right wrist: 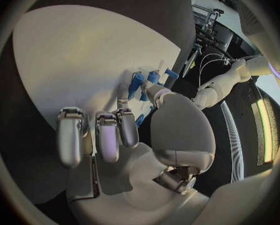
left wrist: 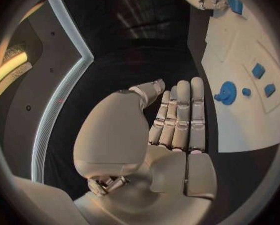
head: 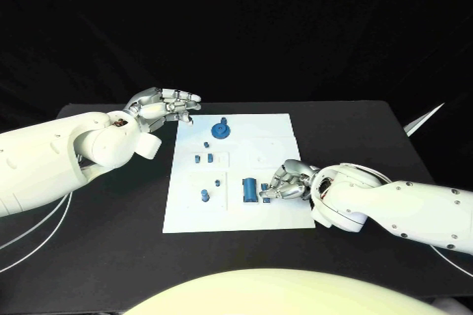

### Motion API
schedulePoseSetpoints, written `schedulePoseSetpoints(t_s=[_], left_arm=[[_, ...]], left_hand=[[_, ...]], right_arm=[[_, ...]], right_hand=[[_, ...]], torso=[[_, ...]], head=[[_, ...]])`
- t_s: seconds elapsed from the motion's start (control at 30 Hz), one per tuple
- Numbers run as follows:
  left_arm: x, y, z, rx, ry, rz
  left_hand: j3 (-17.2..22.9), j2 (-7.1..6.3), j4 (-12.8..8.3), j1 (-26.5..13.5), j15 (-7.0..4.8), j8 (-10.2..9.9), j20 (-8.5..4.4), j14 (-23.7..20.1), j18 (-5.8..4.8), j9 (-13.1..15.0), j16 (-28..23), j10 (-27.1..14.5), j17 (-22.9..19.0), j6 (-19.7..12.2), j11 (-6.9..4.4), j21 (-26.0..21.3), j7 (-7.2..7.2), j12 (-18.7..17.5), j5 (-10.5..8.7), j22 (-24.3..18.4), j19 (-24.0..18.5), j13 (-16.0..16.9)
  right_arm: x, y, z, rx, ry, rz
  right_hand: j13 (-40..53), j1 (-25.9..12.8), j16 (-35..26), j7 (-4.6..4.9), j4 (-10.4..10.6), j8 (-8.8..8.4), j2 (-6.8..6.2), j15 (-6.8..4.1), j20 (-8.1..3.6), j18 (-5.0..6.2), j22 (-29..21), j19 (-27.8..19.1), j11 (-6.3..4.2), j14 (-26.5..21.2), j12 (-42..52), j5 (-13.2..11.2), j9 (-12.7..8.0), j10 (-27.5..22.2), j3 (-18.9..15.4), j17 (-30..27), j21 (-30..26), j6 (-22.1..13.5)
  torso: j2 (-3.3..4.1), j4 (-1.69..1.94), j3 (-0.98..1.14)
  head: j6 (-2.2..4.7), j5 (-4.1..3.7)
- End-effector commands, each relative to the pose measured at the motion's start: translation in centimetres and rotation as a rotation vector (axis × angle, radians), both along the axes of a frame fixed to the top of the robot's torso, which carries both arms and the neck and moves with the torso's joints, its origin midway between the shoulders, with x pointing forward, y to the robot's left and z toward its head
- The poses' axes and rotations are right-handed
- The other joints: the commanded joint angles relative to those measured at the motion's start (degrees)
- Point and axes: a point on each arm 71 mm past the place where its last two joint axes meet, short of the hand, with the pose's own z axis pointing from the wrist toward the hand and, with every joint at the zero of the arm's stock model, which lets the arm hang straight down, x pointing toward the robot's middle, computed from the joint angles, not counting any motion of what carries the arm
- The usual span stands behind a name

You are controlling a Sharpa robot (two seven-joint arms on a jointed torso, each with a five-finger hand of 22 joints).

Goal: Assemble the parts on the task board

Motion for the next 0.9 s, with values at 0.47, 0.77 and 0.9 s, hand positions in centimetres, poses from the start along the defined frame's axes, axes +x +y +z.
schedulePoseSetpoints(t_s=[0.47, 0.77, 0.9], left_arm=[[0.0, -0.1, 0.0, -0.001, 0.001, -0.005], [-0.1, 0.0, 0.0, 0.000, 0.002, -0.004], [-0.1, 0.0, -0.1, 0.000, 0.003, -0.004]], left_hand=[[1.5, 0.25, -0.7, -0.2, -0.03, 1.2, 0.26, -0.4, 0.27, -0.4, -0.6, -0.8, -0.5, -0.2, 0.05, 0.7, 0.21, 0.9, 1.26, 0.8, 0.1, -0.7], [1.5, 0.25, -0.7, -0.2, -0.03, 1.2, 0.26, -0.4, 0.27, -0.4, -0.6, -0.8, -0.5, -0.2, 0.05, 0.7, 0.21, 0.9, 1.26, 0.8, 0.1, -0.7], [1.5, 0.25, -0.7, -0.2, -0.03, 1.2, 0.26, -0.4, 0.27, -0.4, -0.6, -0.8, -0.5, -0.2, 0.05, 0.7, 0.21, 0.9, 1.26, 0.8, 0.1, -0.7]], right_arm=[[-1.0, -0.9, 0.6, 0.014, 0.002, 0.010], [-1.5, -1.4, 0.8, 0.014, 0.013, 0.021], [-1.6, -1.6, 0.8, 0.015, 0.015, 0.023]], right_hand=[[9.9, 0.3, 0.8, -0.19, 0.6, -0.11, -0.83, -0.54, -1.05, -1.35, 14.0, 4.8, -0.62, 5.7, 0.8, 0.8, -0.5, 2.9, -2.6, 14.8, 1.3, -0.1], [9.8, 0.8, 0.8, -0.19, 0.3, -0.12, -0.86, -0.55, -1.06, -1.35, 14.0, 4.8, -0.63, 5.7, 0.7, 0.8, -0.5, 2.8, -2.8, 14.8, 1.4, -0.2], [9.8, 1.0, 0.9, -0.19, 0.3, -0.12, -0.90, -0.55, -1.06, -1.36, 14.0, 4.8, -0.63, 5.7, 0.7, 0.8, -0.5, 2.8, -2.8, 14.9, 1.4, -0.2]], torso=[[0.04, -0.08, -0.03], [0.03, -0.01, 0.05], [0.03, 0.01, 0.02]], head=[[0.06, 0.11], [0.03, 0.15], [0.02, 0.11]])
